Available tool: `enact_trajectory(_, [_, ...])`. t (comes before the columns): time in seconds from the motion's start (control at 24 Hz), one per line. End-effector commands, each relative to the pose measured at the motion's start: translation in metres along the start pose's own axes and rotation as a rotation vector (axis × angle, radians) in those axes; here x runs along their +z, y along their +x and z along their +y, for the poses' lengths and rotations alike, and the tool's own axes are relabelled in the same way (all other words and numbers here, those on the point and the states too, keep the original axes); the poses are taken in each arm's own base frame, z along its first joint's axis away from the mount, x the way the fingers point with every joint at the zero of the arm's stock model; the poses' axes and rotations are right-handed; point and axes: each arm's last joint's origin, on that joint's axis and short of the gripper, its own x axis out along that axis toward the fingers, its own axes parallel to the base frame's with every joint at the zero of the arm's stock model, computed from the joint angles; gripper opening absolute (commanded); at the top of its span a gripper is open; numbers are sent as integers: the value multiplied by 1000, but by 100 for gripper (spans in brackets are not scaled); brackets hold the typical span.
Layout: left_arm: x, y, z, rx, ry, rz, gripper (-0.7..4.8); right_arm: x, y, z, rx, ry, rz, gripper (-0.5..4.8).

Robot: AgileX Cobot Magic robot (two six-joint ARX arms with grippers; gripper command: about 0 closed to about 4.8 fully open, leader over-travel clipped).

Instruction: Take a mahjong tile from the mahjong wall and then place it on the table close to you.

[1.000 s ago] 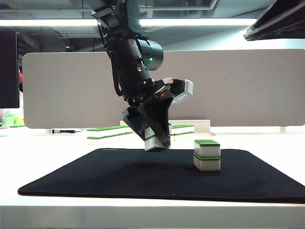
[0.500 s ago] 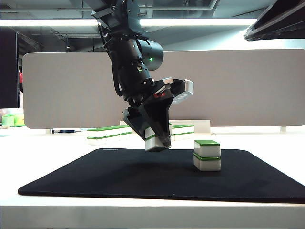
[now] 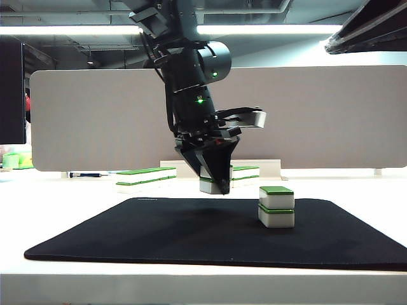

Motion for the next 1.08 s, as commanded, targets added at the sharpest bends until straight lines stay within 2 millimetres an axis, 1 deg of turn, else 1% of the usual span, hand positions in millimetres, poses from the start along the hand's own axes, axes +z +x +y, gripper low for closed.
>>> enact_trajectory(0.04, [3,-2,-8,-8,104,4,165,2,0,1,1,-12,-16,-1])
enact_trajectory(0.08, [4,-1,-12,-17,115,15,165,2,0,1,1,-12,-16,-1])
enact_trajectory(0.21, [-3,-2,-18,-83,137,83,165,2,0,1,1,-13,-16,-1])
enact_trajectory(0.29, [-5,-2,-21,-144,131,81,165,2,0,0,-21,-12,-21,-1])
enact_trajectory(0.37, [-3,-2,-25,-160,153,76,165,3,0,0,-23,-13,-22,-1])
enact_trajectory(0.54, [0,6,-43,-178,237,75,166,3,0,0,-23,-13,-22,-1])
enact_trajectory(0.71, [-2,14,-50,-192,250,91,166,3,-1,0,-23,-13,-23,-1])
enact_trajectory(0.75, [-1,15,-52,-192,254,87,179,3,-1,0,-23,-13,-23,-1])
enact_trajectory(0.79, [0,15,-52,-190,253,81,203,3,-1,0,-23,-13,-23,-1])
enact_trajectory(0.83, [2,15,-55,-200,260,63,257,3,-1,0,-23,-13,-23,-1])
enact_trajectory(0.87, [3,15,-54,-193,262,47,276,3,-1,0,-23,-13,-23,-1])
enact_trajectory(1.08, [4,16,-59,-198,267,51,277,3,-1,0,-23,-13,-23,-1])
